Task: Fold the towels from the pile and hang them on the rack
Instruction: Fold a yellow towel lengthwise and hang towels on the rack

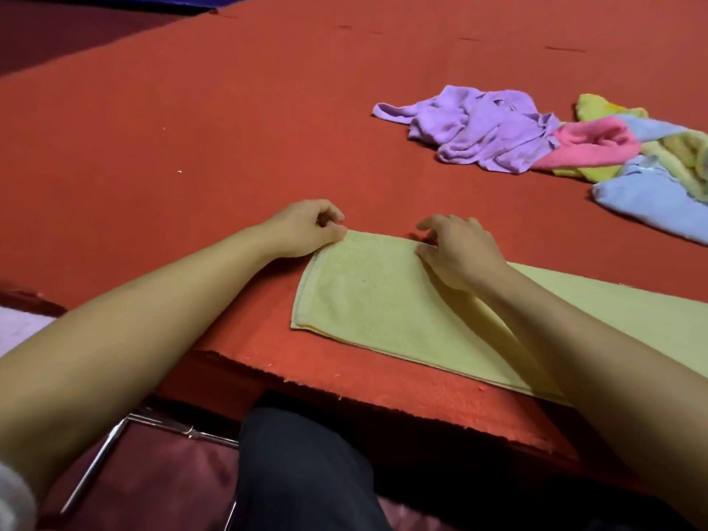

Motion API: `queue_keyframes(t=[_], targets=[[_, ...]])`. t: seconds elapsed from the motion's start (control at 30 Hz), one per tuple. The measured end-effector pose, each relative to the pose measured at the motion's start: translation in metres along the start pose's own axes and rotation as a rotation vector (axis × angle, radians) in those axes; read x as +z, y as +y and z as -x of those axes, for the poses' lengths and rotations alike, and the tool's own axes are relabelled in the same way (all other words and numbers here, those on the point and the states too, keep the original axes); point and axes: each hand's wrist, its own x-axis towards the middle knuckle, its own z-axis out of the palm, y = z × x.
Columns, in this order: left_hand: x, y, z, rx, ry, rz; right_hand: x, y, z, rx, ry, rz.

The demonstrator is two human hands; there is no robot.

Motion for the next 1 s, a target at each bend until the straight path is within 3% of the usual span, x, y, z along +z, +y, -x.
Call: queue_keyframes(t=[0.13, 0.43, 0.7, 1.0], targets=[[0.004, 0.0, 0.0, 0.018, 0.019, 0.006, -0.003, 0.003, -0.001, 0.014, -0.028, -0.012], [-0.007, 0.002, 0.041, 0.076, 0.204, 0.399, -0.036, 0.001, 0.033, -0.083, 0.023, -0.331], [0.003, -0.012, 0.114, 0.083, 0.19, 0.294, -0.027, -0.019, 0.1, -0.264, -0.037, -0.36], [0.016, -0.014, 0.144, 0.097, 0.17, 0.22, -0.013, -0.014, 0.125, -0.327, -0.025, -0.393]])
